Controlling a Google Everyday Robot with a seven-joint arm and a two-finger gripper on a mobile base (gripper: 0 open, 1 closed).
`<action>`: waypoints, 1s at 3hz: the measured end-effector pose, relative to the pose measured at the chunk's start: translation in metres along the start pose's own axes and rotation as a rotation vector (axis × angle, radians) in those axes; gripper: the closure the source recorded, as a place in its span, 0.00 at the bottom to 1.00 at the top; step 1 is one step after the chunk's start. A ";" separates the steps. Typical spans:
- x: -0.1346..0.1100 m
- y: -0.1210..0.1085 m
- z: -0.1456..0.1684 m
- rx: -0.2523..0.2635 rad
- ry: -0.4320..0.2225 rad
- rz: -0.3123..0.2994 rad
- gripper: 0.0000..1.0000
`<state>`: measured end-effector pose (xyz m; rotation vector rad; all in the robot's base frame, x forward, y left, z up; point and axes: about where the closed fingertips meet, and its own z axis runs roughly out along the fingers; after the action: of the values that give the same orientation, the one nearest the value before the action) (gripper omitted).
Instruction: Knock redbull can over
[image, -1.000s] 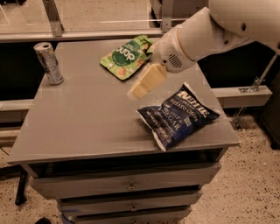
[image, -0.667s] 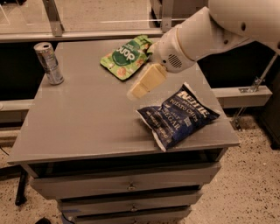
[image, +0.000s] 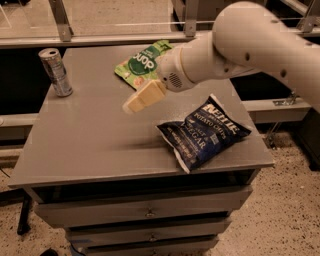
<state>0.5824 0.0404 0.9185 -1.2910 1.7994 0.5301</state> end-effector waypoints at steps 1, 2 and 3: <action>-0.030 -0.012 0.052 0.012 -0.129 0.021 0.00; -0.076 -0.013 0.104 -0.013 -0.257 0.029 0.00; -0.117 0.002 0.152 -0.072 -0.347 0.016 0.00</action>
Offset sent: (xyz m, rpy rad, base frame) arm 0.0953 0.1925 0.0206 0.4122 -0.1084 0.0668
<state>0.6532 0.2185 0.9288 -1.1515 1.5148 0.7826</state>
